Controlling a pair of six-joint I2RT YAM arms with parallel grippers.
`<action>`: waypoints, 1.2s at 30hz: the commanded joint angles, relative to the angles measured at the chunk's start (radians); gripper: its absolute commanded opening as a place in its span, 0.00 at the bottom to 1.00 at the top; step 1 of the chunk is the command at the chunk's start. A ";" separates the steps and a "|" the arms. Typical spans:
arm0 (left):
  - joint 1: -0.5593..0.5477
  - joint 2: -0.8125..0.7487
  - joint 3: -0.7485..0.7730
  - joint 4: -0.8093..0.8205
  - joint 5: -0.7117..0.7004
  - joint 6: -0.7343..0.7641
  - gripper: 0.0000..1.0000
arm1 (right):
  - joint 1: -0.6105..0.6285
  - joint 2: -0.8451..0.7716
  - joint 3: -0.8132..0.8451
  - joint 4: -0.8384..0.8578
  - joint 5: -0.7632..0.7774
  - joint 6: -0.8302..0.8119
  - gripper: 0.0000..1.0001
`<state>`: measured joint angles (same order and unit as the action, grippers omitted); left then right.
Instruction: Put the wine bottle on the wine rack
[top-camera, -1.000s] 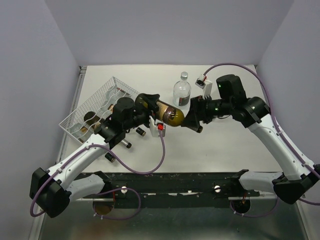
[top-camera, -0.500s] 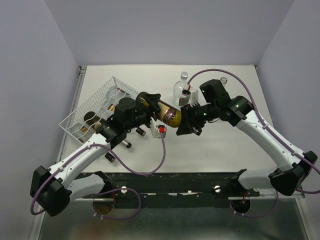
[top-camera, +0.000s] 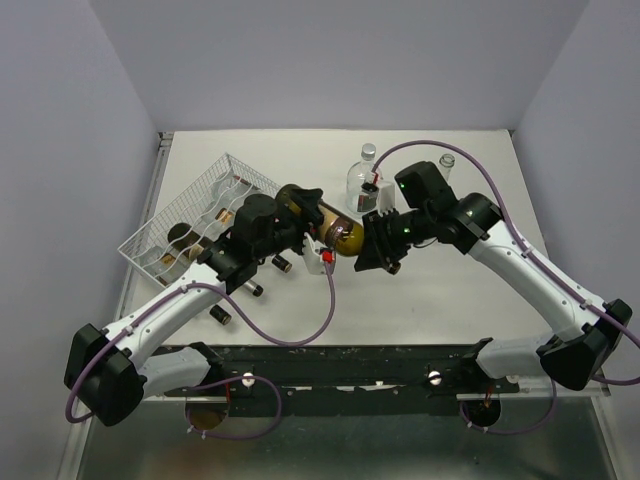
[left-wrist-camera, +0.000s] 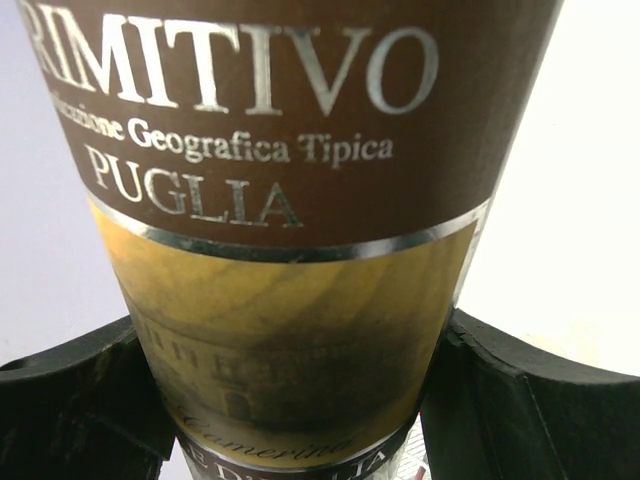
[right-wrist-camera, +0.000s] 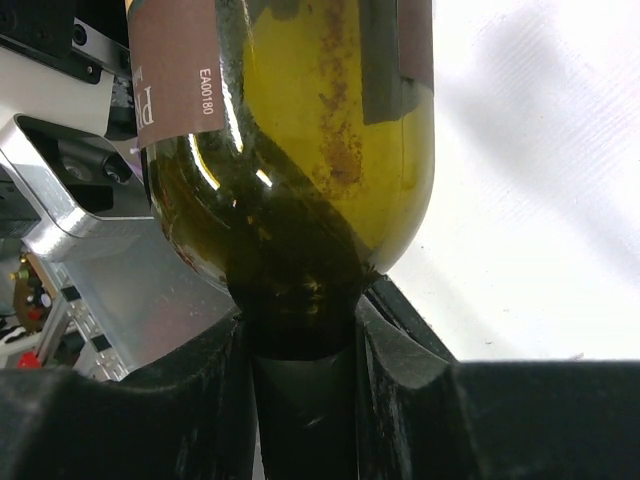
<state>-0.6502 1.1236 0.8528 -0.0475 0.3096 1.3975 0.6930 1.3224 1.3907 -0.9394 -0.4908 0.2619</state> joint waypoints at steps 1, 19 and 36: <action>-0.006 -0.021 0.040 0.074 -0.001 -0.049 0.99 | 0.010 -0.014 0.008 0.019 0.081 0.011 0.01; -0.006 -0.148 0.061 -0.077 -0.078 -0.248 0.99 | 0.011 0.003 0.036 0.129 0.235 0.053 0.01; -0.003 -0.291 0.357 -0.081 -0.477 -0.888 0.99 | 0.068 0.334 0.292 0.359 0.195 -0.012 0.01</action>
<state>-0.6502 0.8532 1.1927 -0.0631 -0.0612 0.6689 0.7330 1.6032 1.5753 -0.7788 -0.2852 0.3019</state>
